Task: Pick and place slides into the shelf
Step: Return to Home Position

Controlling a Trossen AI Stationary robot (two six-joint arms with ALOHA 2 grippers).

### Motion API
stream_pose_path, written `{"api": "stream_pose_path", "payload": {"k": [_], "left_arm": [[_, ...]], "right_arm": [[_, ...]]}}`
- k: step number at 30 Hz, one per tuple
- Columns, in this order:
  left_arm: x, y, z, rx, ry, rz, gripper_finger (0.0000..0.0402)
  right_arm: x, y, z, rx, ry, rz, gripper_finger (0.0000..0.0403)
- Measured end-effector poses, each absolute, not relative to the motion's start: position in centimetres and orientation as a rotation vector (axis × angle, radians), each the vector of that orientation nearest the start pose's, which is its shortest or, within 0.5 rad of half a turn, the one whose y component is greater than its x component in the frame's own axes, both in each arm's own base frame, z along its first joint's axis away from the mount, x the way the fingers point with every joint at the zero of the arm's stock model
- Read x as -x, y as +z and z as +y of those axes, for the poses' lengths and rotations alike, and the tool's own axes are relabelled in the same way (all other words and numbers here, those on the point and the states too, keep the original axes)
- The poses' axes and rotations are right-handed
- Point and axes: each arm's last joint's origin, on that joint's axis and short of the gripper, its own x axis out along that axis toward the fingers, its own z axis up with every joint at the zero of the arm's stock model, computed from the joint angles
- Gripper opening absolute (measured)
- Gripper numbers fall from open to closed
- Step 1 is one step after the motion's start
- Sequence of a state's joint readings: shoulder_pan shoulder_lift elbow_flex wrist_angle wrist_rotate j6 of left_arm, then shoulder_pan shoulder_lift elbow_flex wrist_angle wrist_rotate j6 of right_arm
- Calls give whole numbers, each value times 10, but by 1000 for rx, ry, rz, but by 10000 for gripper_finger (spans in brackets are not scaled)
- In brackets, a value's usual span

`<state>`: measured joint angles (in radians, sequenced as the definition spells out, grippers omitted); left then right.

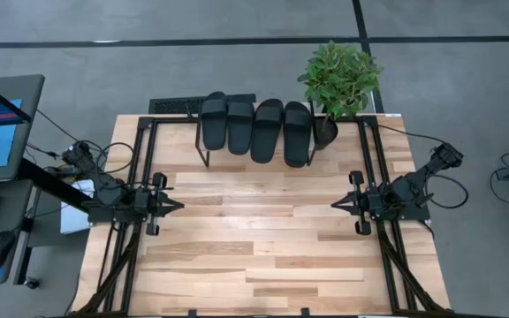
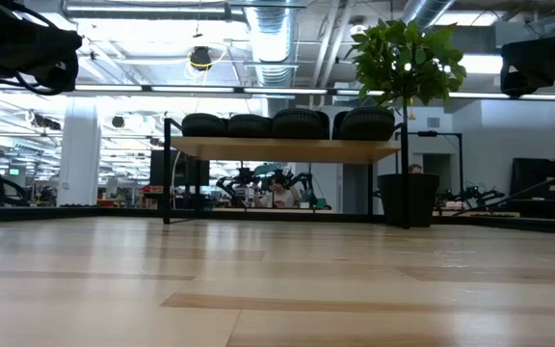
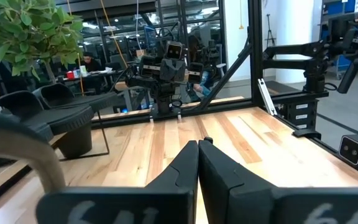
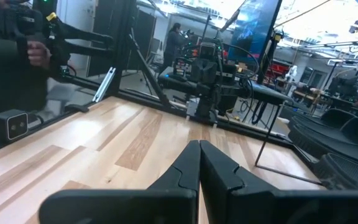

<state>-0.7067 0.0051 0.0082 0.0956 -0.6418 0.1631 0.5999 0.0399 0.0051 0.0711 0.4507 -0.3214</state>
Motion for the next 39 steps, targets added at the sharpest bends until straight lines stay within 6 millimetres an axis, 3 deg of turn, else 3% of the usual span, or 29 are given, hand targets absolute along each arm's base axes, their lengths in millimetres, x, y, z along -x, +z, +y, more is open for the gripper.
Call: {"api": "stream_pose_path", "payload": {"k": [39], "left_arm": [[-81, 174, -46, -114, -56, -81, 0]], "right_arm": [[-87, 169, 44, 303, 142, -55, 0]]}}
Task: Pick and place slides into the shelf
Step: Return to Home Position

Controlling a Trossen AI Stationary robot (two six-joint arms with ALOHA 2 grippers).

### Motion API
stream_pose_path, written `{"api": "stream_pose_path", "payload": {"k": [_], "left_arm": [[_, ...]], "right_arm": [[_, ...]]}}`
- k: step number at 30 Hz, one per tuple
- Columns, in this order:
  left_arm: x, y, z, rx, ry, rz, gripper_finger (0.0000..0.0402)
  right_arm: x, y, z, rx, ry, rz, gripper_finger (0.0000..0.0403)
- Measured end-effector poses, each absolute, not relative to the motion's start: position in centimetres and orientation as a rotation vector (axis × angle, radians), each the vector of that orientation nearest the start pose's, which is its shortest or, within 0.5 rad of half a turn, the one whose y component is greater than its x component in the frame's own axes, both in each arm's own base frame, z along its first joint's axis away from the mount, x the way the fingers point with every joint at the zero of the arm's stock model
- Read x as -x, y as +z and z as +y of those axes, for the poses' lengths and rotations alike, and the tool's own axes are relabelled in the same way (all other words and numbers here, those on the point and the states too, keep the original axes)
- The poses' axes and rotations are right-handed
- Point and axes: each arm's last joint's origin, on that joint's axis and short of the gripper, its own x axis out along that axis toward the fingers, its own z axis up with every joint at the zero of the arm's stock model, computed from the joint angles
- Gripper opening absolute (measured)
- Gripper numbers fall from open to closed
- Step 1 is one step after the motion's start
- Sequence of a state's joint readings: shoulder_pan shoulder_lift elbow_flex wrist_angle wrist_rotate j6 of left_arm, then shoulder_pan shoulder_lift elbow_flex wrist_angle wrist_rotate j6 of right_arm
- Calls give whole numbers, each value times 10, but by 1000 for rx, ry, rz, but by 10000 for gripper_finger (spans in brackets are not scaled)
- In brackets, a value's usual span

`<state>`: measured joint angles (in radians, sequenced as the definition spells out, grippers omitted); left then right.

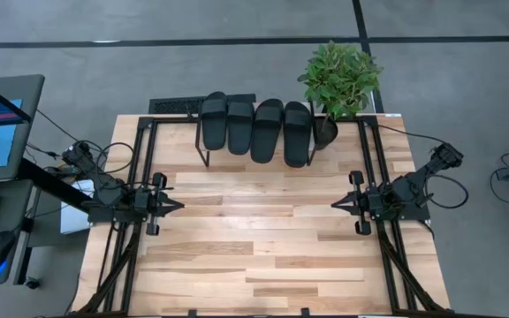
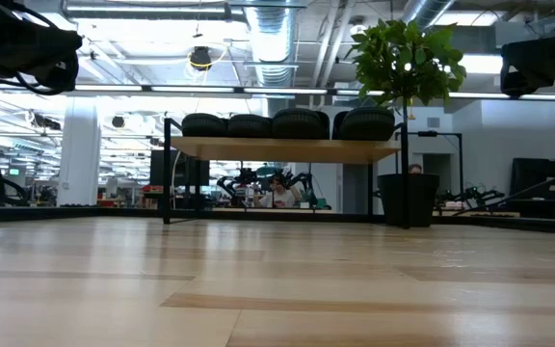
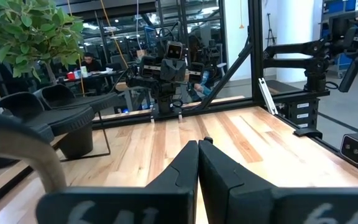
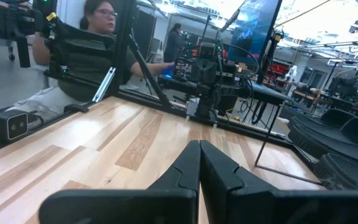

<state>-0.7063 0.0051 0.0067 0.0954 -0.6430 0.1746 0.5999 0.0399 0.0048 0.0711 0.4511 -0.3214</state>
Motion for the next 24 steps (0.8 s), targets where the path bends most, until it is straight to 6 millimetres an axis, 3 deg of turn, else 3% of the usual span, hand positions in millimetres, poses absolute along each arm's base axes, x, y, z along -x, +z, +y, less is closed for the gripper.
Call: {"api": "stream_pose_path", "payload": {"k": [24], "left_arm": [[-81, 174, -46, -113, -56, -81, 0]], "right_arm": [[-87, 169, 44, 303, 142, -55, 0]]}}
